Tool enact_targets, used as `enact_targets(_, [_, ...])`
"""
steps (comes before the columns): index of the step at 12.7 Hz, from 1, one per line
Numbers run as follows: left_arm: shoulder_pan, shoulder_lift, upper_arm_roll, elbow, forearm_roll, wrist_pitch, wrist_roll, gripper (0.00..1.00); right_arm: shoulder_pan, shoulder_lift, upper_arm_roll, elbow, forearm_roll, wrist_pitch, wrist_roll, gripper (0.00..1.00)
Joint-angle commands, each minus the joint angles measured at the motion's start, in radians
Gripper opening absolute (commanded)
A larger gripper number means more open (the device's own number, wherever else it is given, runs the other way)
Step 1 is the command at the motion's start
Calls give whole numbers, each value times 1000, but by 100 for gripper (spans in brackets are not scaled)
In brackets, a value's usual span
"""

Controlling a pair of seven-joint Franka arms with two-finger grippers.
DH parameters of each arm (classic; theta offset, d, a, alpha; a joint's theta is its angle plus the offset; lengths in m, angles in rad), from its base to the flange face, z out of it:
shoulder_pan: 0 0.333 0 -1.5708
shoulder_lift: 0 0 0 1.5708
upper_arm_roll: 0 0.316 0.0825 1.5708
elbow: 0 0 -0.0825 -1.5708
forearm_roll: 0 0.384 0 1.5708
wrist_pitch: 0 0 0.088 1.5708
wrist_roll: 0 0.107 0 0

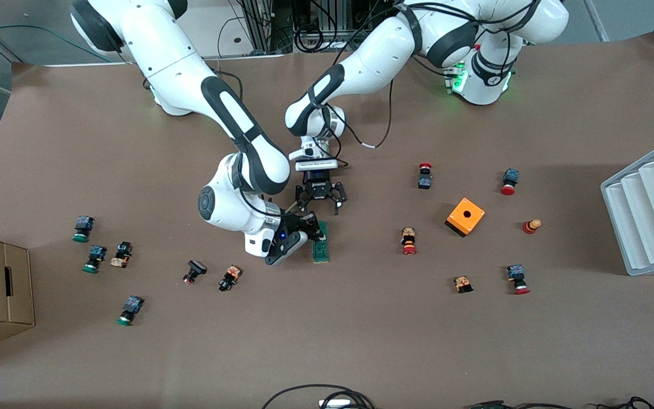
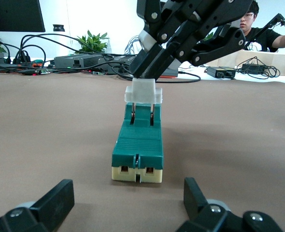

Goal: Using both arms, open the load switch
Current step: 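Push the white lever down flat with the right gripper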

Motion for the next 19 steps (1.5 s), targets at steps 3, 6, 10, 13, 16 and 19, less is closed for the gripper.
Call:
enact_targets(3, [9, 57, 6, 13, 8, 27, -48, 100, 24, -27, -5, -54, 45, 41, -38, 14])
enact_targets(6, [9, 57, 6, 13, 8, 27, -49, 100, 25, -27, -5, -58, 45, 44, -40, 14])
enact_targets(10, [9, 57, 6, 11, 8, 27, -49, 100, 25, -27, -2, -69, 45, 62, -47, 14])
enact_targets(13, [9, 57, 6, 11, 8, 27, -49, 100, 30, -25, -2, -70, 45, 64, -47, 14])
enact_targets(16, [11, 57, 6, 11, 8, 27, -49, 100, 37, -19, -1, -73, 45, 85, -47, 14])
enact_targets(19, [9, 57, 6, 11, 8, 27, -49, 100, 41, -19, -1, -81, 45, 93, -47, 14])
